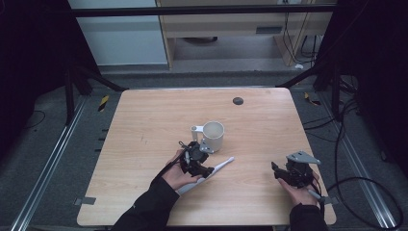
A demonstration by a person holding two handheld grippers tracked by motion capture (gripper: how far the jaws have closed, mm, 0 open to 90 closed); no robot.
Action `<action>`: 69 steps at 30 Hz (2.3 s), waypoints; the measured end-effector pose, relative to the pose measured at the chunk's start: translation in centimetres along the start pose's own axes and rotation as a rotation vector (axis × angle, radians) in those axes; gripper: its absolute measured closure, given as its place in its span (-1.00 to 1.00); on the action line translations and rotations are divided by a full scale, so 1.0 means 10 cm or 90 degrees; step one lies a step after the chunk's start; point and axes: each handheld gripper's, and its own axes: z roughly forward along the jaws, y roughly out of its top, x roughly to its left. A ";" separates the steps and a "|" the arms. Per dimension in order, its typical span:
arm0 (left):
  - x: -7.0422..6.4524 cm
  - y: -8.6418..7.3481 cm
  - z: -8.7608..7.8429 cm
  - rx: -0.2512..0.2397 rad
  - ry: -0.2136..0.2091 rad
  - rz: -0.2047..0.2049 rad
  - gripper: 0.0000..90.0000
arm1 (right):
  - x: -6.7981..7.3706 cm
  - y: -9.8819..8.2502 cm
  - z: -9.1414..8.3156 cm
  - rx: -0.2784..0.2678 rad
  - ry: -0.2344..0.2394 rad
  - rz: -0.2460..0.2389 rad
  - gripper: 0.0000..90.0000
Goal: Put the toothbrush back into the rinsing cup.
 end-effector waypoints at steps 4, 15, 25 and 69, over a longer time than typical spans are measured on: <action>-0.01 0.02 0.06 0.014 -0.005 0.002 0.11 | 0.00 0.00 0.01 0.004 0.000 -0.001 -0.20; 0.00 0.03 0.19 0.053 -0.006 0.009 0.14 | 0.01 0.00 0.03 0.013 0.004 -0.008 -0.20; -0.02 0.05 0.30 0.080 -0.017 0.013 0.20 | 0.01 -0.01 0.04 0.020 0.009 -0.010 -0.20; 0.01 0.02 0.23 0.108 -0.067 0.013 0.49 | 0.00 -0.01 0.07 0.033 0.019 -0.011 -0.19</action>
